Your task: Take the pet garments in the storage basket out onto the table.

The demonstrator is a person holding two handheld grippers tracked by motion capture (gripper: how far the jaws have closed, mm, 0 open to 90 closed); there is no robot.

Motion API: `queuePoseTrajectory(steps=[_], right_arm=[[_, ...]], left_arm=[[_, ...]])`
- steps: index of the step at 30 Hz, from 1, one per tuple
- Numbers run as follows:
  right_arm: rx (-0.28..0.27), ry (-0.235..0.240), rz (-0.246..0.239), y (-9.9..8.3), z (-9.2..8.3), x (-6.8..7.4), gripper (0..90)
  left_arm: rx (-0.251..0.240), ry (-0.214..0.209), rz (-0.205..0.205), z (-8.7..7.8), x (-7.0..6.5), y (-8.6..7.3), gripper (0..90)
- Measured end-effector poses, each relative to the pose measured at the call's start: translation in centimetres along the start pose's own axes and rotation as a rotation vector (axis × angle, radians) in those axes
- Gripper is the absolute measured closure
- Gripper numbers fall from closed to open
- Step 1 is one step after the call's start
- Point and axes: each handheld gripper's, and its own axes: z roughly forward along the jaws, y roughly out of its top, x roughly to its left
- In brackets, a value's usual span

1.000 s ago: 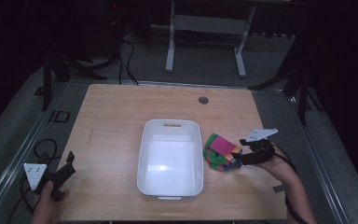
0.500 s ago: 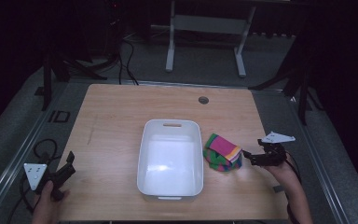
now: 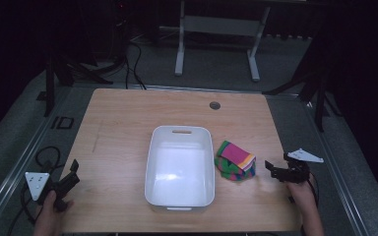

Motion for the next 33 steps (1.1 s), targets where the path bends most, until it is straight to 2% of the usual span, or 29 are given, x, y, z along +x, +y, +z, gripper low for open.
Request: queuePoseTrajectory(steps=[3,11,15,18,24,25,33], right_arm=[[-0.034,-0.044,0.019,-0.8,-0.5,-0.2,12.5],[-0.109,-0.104,0.050,-2.6,-1.4,0.1,13.2],[-0.176,-0.137,0.048,-3.1,-2.1,0.3,13.2],[-0.221,-0.146,0.070,-3.5,-2.5,0.2,13.3],[-0.260,-0.160,0.084,-4.1,-3.2,0.2,13.4],[-0.287,-0.158,0.087,-4.6,-3.6,0.3,13.5],[-0.316,-0.158,0.102,-5.0,-3.8,0.2,13.7]], left_arm=[[0.000,0.000,0.002,0.0,0.0,0.0,15.1],[-0.001,0.000,0.003,0.0,0.0,0.0,15.1],[-0.001,-0.001,0.001,0.0,0.0,0.0,15.1],[-0.001,-0.001,0.001,0.0,0.0,0.0,15.1],[-0.001,-0.001,0.002,0.0,0.0,0.0,15.1],[-0.001,-0.002,0.002,0.0,0.0,0.0,15.1],[-0.002,-0.002,0.004,0.0,-0.1,0.0,15.1]])
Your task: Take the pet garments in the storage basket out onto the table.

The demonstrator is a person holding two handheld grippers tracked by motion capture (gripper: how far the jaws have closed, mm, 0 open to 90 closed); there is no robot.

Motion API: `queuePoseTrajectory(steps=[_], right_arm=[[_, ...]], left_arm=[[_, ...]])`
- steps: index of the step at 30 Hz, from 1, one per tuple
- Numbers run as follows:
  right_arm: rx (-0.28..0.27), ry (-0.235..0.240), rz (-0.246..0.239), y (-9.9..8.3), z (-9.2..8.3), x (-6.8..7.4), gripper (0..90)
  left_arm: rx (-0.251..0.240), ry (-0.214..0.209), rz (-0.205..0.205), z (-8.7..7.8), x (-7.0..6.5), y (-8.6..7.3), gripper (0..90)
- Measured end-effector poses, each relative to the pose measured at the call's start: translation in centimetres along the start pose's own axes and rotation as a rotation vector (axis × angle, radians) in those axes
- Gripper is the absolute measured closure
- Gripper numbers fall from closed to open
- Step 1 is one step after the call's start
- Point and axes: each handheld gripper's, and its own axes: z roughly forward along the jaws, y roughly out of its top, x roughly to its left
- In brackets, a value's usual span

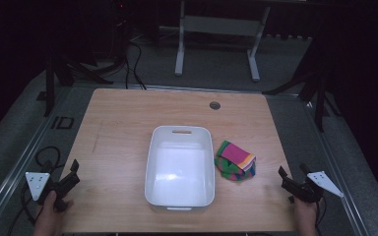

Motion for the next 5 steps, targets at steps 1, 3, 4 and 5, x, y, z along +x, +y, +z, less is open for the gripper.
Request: queuePoseTrajectory(steps=[1,3,4,5], right_arm=[[0.007,0.002,-0.005,-0.06,0.07,0.00,13.7],[0.009,0.003,-0.012,-0.08,0.12,0.11,13.8],[0.013,0.005,-0.017,-0.07,0.15,0.12,13.8],[0.013,0.005,-0.017,-0.07,0.15,0.12,13.8]], left_arm=[[0.001,0.000,0.001,0.00,0.00,0.00,15.1],[-0.001,0.000,0.000,0.01,-0.01,0.00,15.1],[-0.001,-0.001,0.001,0.00,-0.02,0.00,15.2],[-0.001,-0.001,0.001,0.00,-0.02,0.00,15.1]])
